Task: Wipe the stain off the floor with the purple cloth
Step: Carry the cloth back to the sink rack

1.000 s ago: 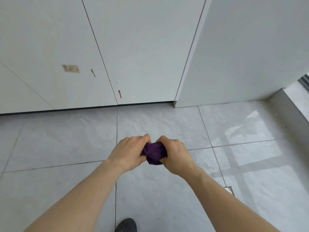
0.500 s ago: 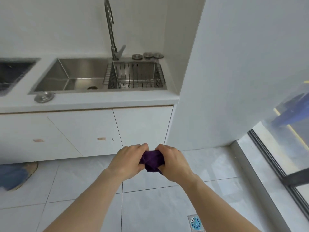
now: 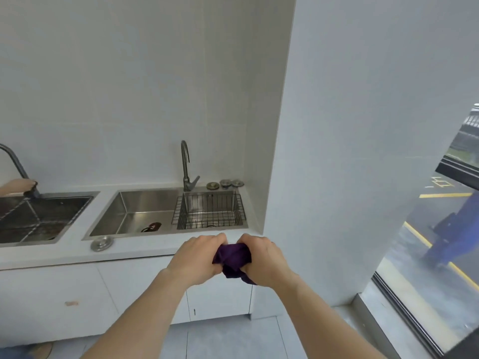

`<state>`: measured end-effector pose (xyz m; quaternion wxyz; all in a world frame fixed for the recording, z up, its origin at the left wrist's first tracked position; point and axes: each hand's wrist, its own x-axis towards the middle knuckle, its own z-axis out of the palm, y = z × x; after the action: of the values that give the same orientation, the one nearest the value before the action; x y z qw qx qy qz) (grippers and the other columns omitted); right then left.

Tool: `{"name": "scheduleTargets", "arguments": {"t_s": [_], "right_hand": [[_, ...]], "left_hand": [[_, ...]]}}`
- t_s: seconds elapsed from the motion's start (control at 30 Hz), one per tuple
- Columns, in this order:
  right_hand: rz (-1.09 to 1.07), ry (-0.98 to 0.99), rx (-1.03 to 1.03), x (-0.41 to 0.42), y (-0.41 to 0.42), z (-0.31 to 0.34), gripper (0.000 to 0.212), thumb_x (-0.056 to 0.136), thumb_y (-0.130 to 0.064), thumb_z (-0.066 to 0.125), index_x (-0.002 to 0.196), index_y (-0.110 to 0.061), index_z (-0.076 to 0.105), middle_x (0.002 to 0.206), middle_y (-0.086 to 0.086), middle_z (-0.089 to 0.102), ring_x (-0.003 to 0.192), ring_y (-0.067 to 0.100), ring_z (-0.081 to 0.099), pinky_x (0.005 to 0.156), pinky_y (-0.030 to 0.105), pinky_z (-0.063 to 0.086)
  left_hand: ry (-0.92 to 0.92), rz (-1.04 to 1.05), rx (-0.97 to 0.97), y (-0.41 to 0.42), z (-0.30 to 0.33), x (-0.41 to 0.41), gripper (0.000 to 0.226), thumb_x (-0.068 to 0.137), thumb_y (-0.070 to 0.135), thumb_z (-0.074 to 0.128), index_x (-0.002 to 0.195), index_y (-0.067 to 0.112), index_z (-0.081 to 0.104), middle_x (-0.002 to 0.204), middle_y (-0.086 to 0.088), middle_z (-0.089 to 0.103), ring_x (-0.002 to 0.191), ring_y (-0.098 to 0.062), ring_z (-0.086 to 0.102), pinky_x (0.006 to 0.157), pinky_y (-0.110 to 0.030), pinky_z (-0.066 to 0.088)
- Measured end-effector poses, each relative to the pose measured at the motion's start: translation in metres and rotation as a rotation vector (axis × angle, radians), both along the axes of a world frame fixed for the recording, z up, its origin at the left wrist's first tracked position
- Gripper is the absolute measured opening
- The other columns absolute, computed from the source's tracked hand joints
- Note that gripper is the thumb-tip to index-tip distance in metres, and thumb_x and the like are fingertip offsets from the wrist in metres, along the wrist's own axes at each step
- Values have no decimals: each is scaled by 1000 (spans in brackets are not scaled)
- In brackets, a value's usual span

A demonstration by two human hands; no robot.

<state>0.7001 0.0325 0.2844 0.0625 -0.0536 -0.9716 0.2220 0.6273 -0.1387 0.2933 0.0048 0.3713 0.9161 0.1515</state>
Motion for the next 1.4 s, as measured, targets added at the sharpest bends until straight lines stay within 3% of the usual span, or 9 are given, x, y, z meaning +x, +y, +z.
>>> {"name": "scheduleTargets", "arguments": {"t_s": [0.17, 0.27, 0.47, 0.67, 0.87, 1.07, 1.23, 1.4], "right_hand": [[1, 57, 36, -17, -7, 28, 38, 75, -12, 64, 112, -22, 61, 91, -7, 60, 83, 22, 55, 75, 36, 54], [8, 59, 35, -35, -11, 36, 40, 77, -12, 64, 115, -24, 61, 96, -4, 66, 84, 20, 55, 73, 34, 52], [14, 96, 65, -88, -33, 51, 40, 78, -13, 64, 116, -25, 60, 91, -10, 58, 84, 20, 54, 73, 35, 52], [-1, 118, 75, -137, -49, 55, 41, 79, -13, 64, 118, -26, 58, 94, -8, 61, 85, 20, 54, 69, 33, 47], [-24, 109, 37, -187, -44, 60, 47, 78, -10, 65, 120, -27, 50, 101, 0, 66, 89, 26, 61, 73, 41, 55], [-6, 119, 18, -253, -25, 48, 52, 77, -5, 63, 117, -31, 43, 93, -6, 61, 81, 25, 59, 66, 36, 51], [3, 85, -26, -329, 9, 25, 50, 76, -6, 65, 115, -32, 46, 99, -2, 65, 88, 25, 60, 74, 38, 53], [27, 21, -94, -427, 54, -5, 47, 79, -3, 65, 113, -31, 48, 102, -1, 65, 91, 23, 61, 74, 39, 54]], "left_hand": [[25, -3, 34, -8, 24, -20, 29, 78, 24, 69, 98, 36, 52, 90, 11, 67, 83, -21, 60, 67, -34, 43], [40, -8, 65, -15, 30, -39, 28, 78, 29, 71, 93, 38, 50, 82, 15, 61, 78, -17, 57, 61, -31, 38], [70, -5, 100, -37, 43, -90, 26, 82, 27, 70, 103, 33, 56, 87, 14, 60, 78, -18, 54, 62, -29, 35], [65, 5, 135, -51, 47, -141, 28, 79, 32, 75, 100, 33, 56, 88, 14, 61, 78, -18, 56, 68, -33, 42], [83, 28, 162, -45, 45, -190, 30, 80, 26, 74, 105, 32, 59, 99, 11, 68, 84, -17, 59, 75, -35, 50], [89, 68, 183, -26, 30, -253, 34, 81, 25, 74, 110, 32, 60, 97, 13, 64, 81, -13, 53, 72, -28, 42], [68, 109, 149, 5, 9, -324, 36, 81, 27, 75, 112, 32, 59, 103, 13, 66, 83, -13, 51, 73, -28, 41], [20, 152, 111, 46, -19, -414, 40, 82, 28, 74, 115, 33, 52, 105, 11, 69, 92, -21, 67, 77, -35, 52]]}}
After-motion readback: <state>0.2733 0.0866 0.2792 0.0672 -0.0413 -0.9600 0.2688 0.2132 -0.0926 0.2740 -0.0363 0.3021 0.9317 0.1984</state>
